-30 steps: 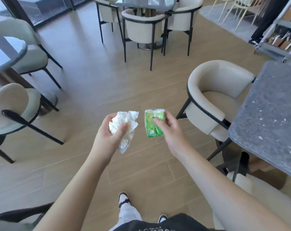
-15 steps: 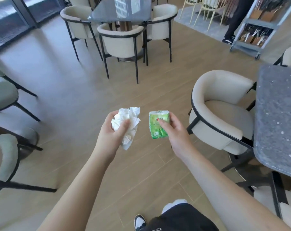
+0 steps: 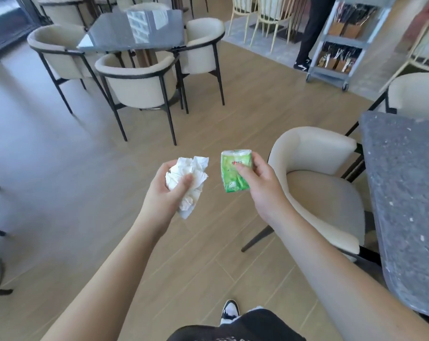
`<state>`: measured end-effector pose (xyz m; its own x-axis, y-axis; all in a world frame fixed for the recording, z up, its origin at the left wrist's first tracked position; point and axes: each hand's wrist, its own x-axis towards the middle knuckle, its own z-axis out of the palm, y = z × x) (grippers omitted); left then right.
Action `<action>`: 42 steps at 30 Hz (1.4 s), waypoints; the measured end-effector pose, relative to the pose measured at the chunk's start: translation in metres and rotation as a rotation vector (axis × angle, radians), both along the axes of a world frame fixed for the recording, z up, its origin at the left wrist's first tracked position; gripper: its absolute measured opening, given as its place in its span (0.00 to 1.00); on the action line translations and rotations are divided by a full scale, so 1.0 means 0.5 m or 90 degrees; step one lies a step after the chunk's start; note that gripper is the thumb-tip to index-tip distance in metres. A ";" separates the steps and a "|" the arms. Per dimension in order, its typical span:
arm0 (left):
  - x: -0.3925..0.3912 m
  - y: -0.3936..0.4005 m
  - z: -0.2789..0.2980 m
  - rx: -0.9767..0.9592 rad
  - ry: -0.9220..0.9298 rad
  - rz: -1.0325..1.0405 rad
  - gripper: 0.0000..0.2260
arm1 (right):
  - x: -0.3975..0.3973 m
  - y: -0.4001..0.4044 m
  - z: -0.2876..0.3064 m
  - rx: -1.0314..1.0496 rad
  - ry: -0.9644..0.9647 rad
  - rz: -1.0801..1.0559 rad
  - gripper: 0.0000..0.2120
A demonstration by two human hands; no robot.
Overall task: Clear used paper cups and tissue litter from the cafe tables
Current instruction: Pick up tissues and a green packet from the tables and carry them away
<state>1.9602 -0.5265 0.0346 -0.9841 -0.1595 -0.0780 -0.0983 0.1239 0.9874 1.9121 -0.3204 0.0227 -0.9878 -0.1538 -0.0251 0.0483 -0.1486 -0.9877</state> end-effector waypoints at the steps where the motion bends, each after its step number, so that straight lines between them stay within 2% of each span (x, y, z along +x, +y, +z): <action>1: -0.031 -0.002 0.001 -0.005 0.001 -0.005 0.17 | -0.028 0.002 -0.002 0.001 -0.005 -0.001 0.11; 5: -0.137 -0.023 -0.007 -0.004 -0.010 -0.012 0.16 | -0.120 -0.019 -0.015 0.001 -0.025 0.006 0.07; 12: -0.319 -0.127 -0.031 0.007 -0.009 0.006 0.17 | -0.288 -0.130 -0.050 -0.009 -0.045 0.015 0.08; 19: -0.507 -0.364 -0.053 0.010 -0.004 0.062 0.12 | -0.511 -0.377 -0.056 -0.001 -0.036 0.060 0.09; 25: -0.657 -0.577 -0.029 -0.004 0.002 0.108 0.09 | -0.691 -0.592 -0.035 0.004 -0.017 0.108 0.10; 35: -0.930 -0.781 -0.043 0.014 0.009 0.196 0.11 | -1.025 -0.818 -0.040 -0.019 0.005 0.188 0.09; 39: -1.051 -0.850 -0.024 0.000 0.009 0.236 0.14 | -1.165 -0.902 -0.032 -0.024 -0.007 0.221 0.08; 42: -1.127 -0.904 -0.017 -0.001 0.014 0.257 0.13 | -1.262 -0.962 -0.015 -0.017 -0.005 0.250 0.09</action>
